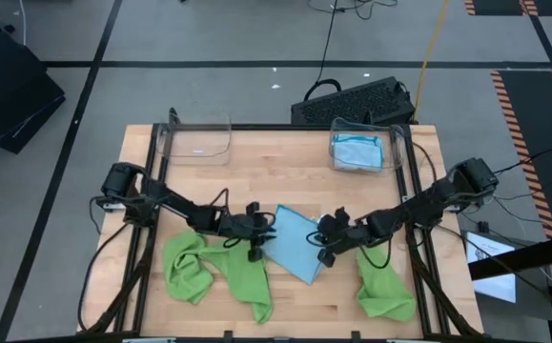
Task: Fold microfiber towels
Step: Fold the blue microfiber cloth
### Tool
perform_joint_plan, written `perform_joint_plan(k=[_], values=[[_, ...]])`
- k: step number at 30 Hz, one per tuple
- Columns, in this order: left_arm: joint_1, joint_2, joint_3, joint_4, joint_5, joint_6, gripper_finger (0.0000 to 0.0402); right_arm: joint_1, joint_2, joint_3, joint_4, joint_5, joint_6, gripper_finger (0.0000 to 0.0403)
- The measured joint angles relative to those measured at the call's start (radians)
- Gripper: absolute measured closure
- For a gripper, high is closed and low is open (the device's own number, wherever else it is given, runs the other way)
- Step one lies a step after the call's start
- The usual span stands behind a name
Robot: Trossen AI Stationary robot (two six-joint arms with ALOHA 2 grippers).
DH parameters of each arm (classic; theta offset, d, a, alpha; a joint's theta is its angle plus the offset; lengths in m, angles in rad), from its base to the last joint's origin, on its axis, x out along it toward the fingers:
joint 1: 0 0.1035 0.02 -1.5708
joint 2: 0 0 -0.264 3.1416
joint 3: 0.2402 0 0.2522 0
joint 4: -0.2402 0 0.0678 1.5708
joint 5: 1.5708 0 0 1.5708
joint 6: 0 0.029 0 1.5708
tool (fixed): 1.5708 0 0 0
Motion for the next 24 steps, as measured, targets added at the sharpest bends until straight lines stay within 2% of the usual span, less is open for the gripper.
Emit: perform_joint_plan(k=[4,7,12,18,24], values=[[0.049,0.043,0.003,0.029,-0.001,0.014,0.0309,-0.006,-0.019,0.000,0.000,0.047,-0.137,0.0403],[0.102,0.080,0.000,0.032,0.050,0.048,0.0309,0.001,-0.010,-0.009,0.003,0.045,-0.162,0.0403],[0.180,0.105,0.004,0.054,0.097,0.124,0.0309,0.017,-0.006,-0.064,0.000,0.005,-0.054,0.0403],[0.246,0.109,0.002,0.114,0.098,0.251,0.0309,0.058,-0.007,-0.107,0.039,-0.030,0.096,0.0403],[0.278,0.102,0.001,0.162,0.084,0.308,0.0309,0.073,-0.007,-0.125,0.093,-0.045,0.164,0.0403]])
